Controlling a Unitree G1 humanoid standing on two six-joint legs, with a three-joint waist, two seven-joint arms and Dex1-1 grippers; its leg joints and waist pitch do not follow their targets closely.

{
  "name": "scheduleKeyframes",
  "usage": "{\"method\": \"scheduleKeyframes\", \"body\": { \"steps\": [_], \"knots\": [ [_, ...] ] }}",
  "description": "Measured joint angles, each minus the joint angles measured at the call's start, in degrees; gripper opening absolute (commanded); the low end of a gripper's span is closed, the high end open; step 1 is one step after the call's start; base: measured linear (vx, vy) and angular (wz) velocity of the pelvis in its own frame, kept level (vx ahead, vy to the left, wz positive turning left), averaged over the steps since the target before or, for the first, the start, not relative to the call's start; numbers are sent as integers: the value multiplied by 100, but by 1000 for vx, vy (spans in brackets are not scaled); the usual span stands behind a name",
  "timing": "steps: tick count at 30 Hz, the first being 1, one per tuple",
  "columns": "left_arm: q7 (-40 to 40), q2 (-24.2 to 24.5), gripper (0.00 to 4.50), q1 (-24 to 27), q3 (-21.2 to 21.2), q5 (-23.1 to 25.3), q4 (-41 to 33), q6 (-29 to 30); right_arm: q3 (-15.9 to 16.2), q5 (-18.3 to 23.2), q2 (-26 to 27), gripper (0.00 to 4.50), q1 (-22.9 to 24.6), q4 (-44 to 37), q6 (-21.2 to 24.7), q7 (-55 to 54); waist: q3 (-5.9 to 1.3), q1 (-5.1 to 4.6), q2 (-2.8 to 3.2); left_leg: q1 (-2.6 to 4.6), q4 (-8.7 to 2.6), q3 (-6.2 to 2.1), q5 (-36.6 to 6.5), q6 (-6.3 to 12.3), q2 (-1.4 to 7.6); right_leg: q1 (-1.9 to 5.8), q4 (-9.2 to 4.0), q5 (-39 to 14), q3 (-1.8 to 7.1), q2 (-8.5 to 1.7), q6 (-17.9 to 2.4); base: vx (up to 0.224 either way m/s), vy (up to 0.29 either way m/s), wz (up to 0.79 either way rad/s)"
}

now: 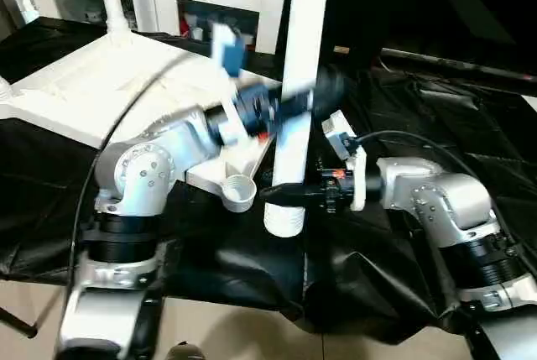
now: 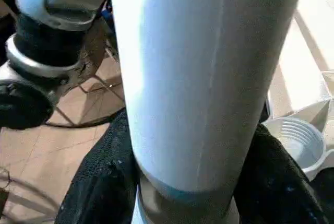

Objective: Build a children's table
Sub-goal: Pick table leg

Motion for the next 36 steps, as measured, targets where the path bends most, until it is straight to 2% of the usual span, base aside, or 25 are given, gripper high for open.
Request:
{"method": "scheduleKeyframes", "body": {
  "steps": [3, 6, 9, 12, 14, 15, 17, 19, 20, 21, 23, 26, 28, 32, 36],
  "knots": [
    [702, -551, 336, -293, 1092, -873, 237, -468, -231, 7, 272, 191, 3, 155, -200, -301, 1, 14, -4, -2, 3, 0, 1, -2, 0, -1, 1, 3, -2, 0, -4, 0, 0, 0],
    [965, -512, 336, -439, 1772, -1451, 308, -633, -541, 10, 429, 191, 3, 261, -449, -699, 0, 12, -5, 2, 1, 0, 1, -2, 0, 0, 2, 2, -2, 1, -2, 0, 0, 0],
    [965, -326, 336, -319, 2009, -1553, 383, -627, -797, -32, 509, 191, 2, 384, -661, -1108, -1, 34, -10, 5, 3, -2, 1, -2, 0, -8, -1, 2, -3, 0, -1, 0, 0, 0],
    [628, 165, 336, -106, 1677, -906, 354, -694, -897, -242, 625, 191, 0, 412, -912, -1613, -1, 59, -11, 5, 2, -3, 2, -3, 1, -11, -2, 3, -4, 0, -2, 0, 0, 0],
    [276, 613, 336, 69, 1168, -248, 319, -858, -933, -400, 644, 191, 0, 450, -1038, -1910, 0, 65, -9, 11, -1, -1, 2, -3, 1, -6, -2, 2, -2, -1, 0, 0, 0, 0],
    [-128, 1223, 336, 273, 514, 392, 264, -1084, -966, -515, 692, 191, 7, 456, -1149, -2159, 0, 56, -9, 16, -5, -2, 3, -4, 2, -5, -2, -2, -2, 0, 7, 0, 0, 0],
    [-802, 1994, 336, 534, -515, 1240, 257, -1320, -1111, -686, 698, 191, 73, 451, -1268, -2487, 2, 55, -5, 20, -8, 0, 3, -5, 1, -6, -1, -5, 1, 0, 11, 0, 0, 0],
    [-1221, 2455, 336, 604, -1272, 1855, 355, -1576, -1134, -777, 676, 191, 132, 438, -1333, -2655, 2, 53, -7, 19, -8, -1, 4, -7, 2, -5, -1, -4, 0, 1, 10, 0, 0, 0],
    [-1418, 2681, 336, 592, -1677, 2311, 493, -1861, -1130, -835, 663, 191, 170, 420, -1353, -2700, 3, 38, -5, 21, -8, 0, 5, -8, 1, -5, 1, -4, 3, 0, 10, 0, 0, 0],
    [-1470, 2737, 336, 593, -1773, 2447, 554, -1935, -1130, -845, 659, 191, 188, 419, -1358, -2707, 4, 27, -4, 22, -8, 1, 5, -9, 1, -5, 3, -3, 4, 0, 10, 0, 0, 0],
    [-1647, 2982, 336, 508, -2215, 3094, 827, -2336, -1124, -871, 648, 191, 295, 387, -1362, -2746, 3, -9, -5, 29, -10, 0, 7, -12, 1, -2, 6, -3, 3, 1, 8, 0, 0, 0],
    [-2056, 3444, 336, 321, -2751, 4001, 1548, -2794, -1115, -936, 634, 191, 490, 201, -1374, -2860, 19, -56, 33, 47, -14, -1, 7, -13, -2, 7, 5, -2, 8, 3, 8, 0, 0, 0],
    [-2191, 3562, 336, 285, -2868, 4291, 1808, -2926, -1115, -973, 595, 191, 608, 150, -1380, -2922, 21, -63, 37, 49, -18, 0, 7, -13, -2, 6, 5, -1, 9, 3, 7, 0, 0, 0],
    [-2390, 3624, 336, 26, -3377, 4769, 2413, -3365, -1096, -1098, 573, 191, 754, 8, -1385, -2990, 40, -51, 97, 52, -19, 1, 7, -12, -2, 8, 5, 4, 10, 3, -3, 0, 0, 0],
    [-2238, 3489, 336, -303, -3574, 5277, 3257, -3869, -1106, -1102, 494, 191, 798, -99, -1385, -3001, 47, -36, 155, 59, -16, -2, 7, -12, -3, 18, 5, 5, 9, 2, -4, 0, 0, 0]
  ]
}}
